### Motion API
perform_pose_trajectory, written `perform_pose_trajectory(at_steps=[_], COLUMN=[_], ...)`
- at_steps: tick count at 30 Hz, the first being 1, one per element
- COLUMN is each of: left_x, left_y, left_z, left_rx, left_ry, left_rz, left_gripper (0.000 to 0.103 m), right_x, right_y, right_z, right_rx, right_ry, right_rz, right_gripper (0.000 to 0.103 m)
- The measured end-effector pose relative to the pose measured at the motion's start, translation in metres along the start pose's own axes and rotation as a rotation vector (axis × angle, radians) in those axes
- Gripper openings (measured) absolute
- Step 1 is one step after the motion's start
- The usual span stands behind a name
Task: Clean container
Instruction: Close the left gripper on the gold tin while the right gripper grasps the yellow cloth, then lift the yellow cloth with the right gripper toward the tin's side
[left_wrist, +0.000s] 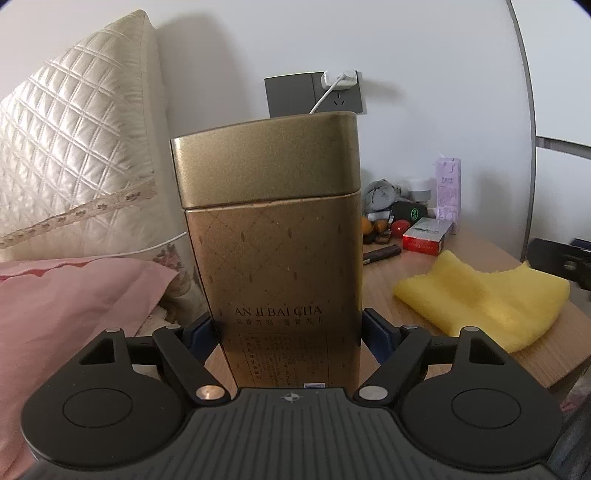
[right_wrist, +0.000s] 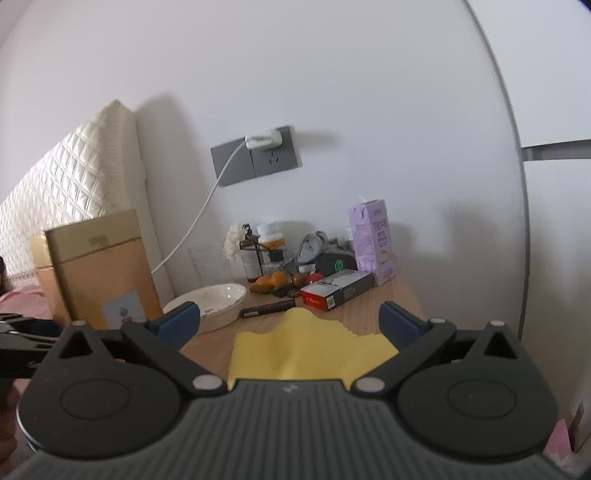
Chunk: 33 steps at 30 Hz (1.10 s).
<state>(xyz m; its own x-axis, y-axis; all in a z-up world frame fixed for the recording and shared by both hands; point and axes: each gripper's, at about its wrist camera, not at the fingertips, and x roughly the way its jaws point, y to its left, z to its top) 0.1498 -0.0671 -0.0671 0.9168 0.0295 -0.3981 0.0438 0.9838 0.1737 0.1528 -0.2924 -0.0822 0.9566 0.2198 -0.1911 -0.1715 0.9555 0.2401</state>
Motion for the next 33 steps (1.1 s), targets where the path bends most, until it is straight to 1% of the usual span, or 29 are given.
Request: perform_pose_trajectory(at_steps=[3, 5, 6, 7, 9, 10, 11, 12, 13, 14, 15, 16, 17, 18, 19, 20, 22, 25, 26, 29, 30, 31, 33], left_x=[-0.003, -0.003, -0.002, -0.002, 0.000, 0.000, 0.000, -0.001, -0.002, -0.003, -0.004, -0.005, -0.006, -0.007, -0.007, -0.007, -0.006, -0.006, -0.006, -0.004, -0.003, -0.003, -0.002], left_y=[-0.001, 0.002, 0.004, 0.005, 0.006, 0.005, 0.006, 0.006, 0.006, 0.007, 0.008, 0.009, 0.009, 0.010, 0.011, 0.013, 0.015, 0.017, 0.016, 0.012, 0.011, 0.011, 0.013], left_z=[-0.001, -0.002, -0.002, -0.003, -0.004, -0.006, -0.008, -0.010, -0.012, -0.014, -0.017, -0.019, -0.021, -0.022, -0.023, -0.025, -0.027, -0.032, -0.034, -0.039, -0.041, -0.041, -0.041], left_rx=[-0.003, -0.021, -0.030, -0.032, -0.007, 0.004, 0.011, 0.017, 0.021, 0.026, 0.033, 0.038, 0.039, 0.038, 0.031, 0.022, 0.005, 0.002, 0.006, 0.049, 0.054, 0.051, 0.030], left_ry=[0.004, 0.004, 0.004, 0.002, -0.010, -0.019, -0.030, -0.041, -0.053, -0.068, -0.087, -0.102, -0.107, -0.119, -0.129, -0.140, -0.166, -0.199, -0.209, -0.242, -0.253, -0.260, -0.268], left_rz=[0.008, 0.003, -0.002, -0.008, -0.020, -0.025, -0.035, -0.044, -0.054, -0.064, -0.074, -0.080, -0.086, -0.099, -0.107, -0.117, -0.136, -0.149, -0.148, -0.130, -0.128, -0.129, -0.139], left_gripper=[0.083, 0.083, 0.083, 0.083, 0.084, 0.085, 0.086, 0.087, 0.088, 0.089, 0.090, 0.090, 0.092, 0.092, 0.093, 0.093, 0.094, 0.094, 0.094, 0.094, 0.094, 0.094, 0.094], right_x=[0.024, 0.043, 0.051, 0.059, 0.071, 0.076, 0.080, 0.085, 0.087, 0.088, 0.089, 0.089, 0.089, 0.088, 0.088, 0.086, 0.082, 0.069, 0.063, 0.051, 0.050, 0.048, 0.047], right_y=[-0.002, -0.001, 0.001, 0.003, 0.004, 0.005, 0.005, 0.005, 0.005, 0.007, 0.010, 0.012, 0.014, 0.015, 0.015, 0.015, 0.011, -0.001, -0.008, -0.018, -0.019, -0.021, -0.016], right_z=[0.002, 0.000, -0.002, -0.004, -0.008, -0.010, -0.013, -0.015, -0.017, -0.018, -0.018, -0.019, -0.018, -0.018, -0.018, -0.018, -0.017, -0.011, -0.009, -0.003, -0.002, 0.000, 0.005], right_rx=[-0.023, -0.051, -0.068, -0.089, -0.104, -0.106, -0.115, -0.123, -0.127, -0.141, -0.155, -0.165, -0.165, -0.158, -0.150, -0.129, -0.057, 0.138, 0.251, 0.510, 0.609, 0.707, 0.861], right_ry=[0.057, 0.115, 0.142, 0.170, 0.219, 0.235, 0.260, 0.286, 0.289, 0.290, 0.290, 0.291, 0.293, 0.294, 0.293, 0.290, 0.278, 0.231, 0.211, 0.156, 0.139, 0.120, 0.076], right_rz=[0.025, 0.019, 0.013, 0.007, 0.003, -0.002, -0.022, -0.047, -0.068, -0.076, -0.084, -0.077, -0.063, -0.058, -0.065, -0.063, -0.037, 0.018, 0.058, 0.143, 0.187, 0.232, 0.327], right_gripper=[0.103, 0.102, 0.101, 0.096, 0.094, 0.090, 0.085, 0.076, 0.071, 0.069, 0.063, 0.050, 0.041, 0.026, 0.019, 0.017, 0.016, 0.016, 0.016, 0.016, 0.016, 0.016, 0.016])
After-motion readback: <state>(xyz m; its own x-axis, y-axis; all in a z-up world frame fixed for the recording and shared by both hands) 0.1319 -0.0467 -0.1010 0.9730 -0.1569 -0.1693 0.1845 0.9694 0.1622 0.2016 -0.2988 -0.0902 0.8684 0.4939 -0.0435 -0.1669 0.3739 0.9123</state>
